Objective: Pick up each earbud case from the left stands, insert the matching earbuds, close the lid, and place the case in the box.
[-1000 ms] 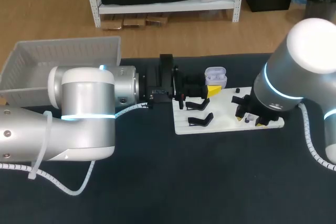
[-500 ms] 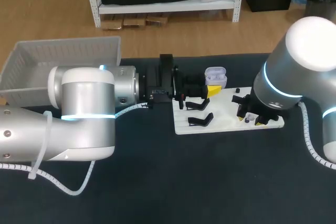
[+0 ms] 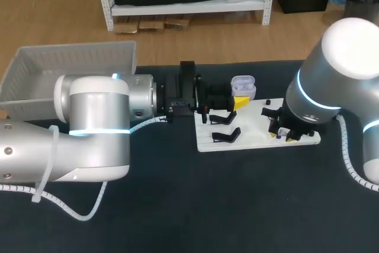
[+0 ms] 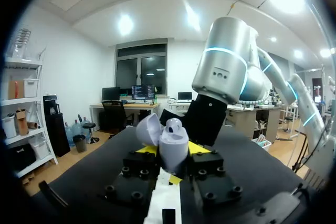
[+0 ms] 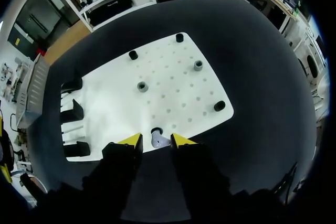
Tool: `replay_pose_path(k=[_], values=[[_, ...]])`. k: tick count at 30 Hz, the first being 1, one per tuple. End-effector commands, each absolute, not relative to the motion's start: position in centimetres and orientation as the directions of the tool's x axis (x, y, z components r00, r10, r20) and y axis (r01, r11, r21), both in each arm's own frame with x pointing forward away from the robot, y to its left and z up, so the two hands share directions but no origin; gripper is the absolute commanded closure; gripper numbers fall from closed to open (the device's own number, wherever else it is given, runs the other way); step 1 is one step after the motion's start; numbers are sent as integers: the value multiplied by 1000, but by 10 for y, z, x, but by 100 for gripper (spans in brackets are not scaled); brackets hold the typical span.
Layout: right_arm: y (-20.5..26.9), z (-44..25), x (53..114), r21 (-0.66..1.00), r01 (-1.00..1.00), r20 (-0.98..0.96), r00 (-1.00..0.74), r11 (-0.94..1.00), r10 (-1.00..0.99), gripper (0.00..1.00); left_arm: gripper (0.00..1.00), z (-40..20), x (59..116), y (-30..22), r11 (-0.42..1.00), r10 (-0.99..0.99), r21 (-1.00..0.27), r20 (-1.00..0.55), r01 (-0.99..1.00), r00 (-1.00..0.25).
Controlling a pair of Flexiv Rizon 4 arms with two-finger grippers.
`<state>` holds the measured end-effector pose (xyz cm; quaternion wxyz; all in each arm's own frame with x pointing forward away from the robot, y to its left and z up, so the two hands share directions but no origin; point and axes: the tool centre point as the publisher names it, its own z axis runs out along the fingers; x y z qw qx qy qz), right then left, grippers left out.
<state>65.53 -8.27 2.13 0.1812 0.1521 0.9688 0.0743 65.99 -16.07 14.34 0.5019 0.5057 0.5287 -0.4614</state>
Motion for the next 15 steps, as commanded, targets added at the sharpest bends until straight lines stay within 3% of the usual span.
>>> replay_pose_path(k=[1,15], values=[[-82,20,657,197,269,-325,-889,943,322,69,100,142,658,-161,72,64,26,-998,997,21],[-82,18,656,186,277,-318,-891,943,324,80,100,142,658,-161,72,64,26,-998,997,21]])
